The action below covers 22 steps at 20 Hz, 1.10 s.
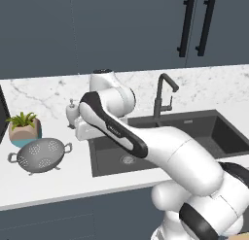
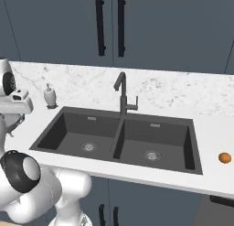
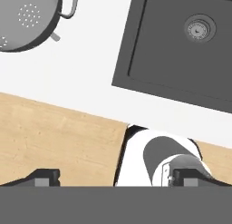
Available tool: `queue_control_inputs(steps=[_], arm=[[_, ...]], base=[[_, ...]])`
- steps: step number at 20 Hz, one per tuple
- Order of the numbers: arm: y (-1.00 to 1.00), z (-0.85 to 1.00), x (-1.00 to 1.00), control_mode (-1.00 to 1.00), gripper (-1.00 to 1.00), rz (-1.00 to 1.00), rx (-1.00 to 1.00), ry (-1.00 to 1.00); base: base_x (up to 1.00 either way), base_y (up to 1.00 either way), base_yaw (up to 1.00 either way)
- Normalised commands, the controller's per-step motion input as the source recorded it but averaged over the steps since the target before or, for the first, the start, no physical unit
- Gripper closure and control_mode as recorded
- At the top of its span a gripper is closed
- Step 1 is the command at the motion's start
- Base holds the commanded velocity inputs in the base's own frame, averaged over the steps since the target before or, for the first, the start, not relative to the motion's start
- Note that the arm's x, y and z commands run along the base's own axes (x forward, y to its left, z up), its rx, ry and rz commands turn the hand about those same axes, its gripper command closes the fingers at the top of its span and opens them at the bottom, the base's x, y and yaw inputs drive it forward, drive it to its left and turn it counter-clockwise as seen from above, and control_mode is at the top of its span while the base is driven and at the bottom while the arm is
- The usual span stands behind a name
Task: Put the colander in the sink, put the tangerine in the colander, and turn on the sink faucet and pour water over the colander.
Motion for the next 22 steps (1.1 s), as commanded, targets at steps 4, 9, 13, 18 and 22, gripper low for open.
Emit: queue_control_inputs(steps=[4, 9, 13, 18, 22], arm=[[0.99, -0.46, 0.14, -1.00, -1.00, 0.05, 0.00, 0.10], [0.82, -0.36, 0.44, -1.00, -1.00, 0.01, 0.00, 0.04], [0.11, -0.34, 0.58, -1.00, -1.00, 0.00, 0.00, -0.01], [0.00, -0.30, 0.57, -1.00, -1.00, 0.00, 0.00, -0.05], [0.03, -0.35, 0.47, -1.00, -1.00, 0.01, 0.00, -0.08]], base=[[0.00, 0.00, 0.00], [0.00, 0.00, 0.00], [0.00, 0.00, 0.00], [0.00, 0.00, 0.00], [0.00, 0.00, 0.00]])
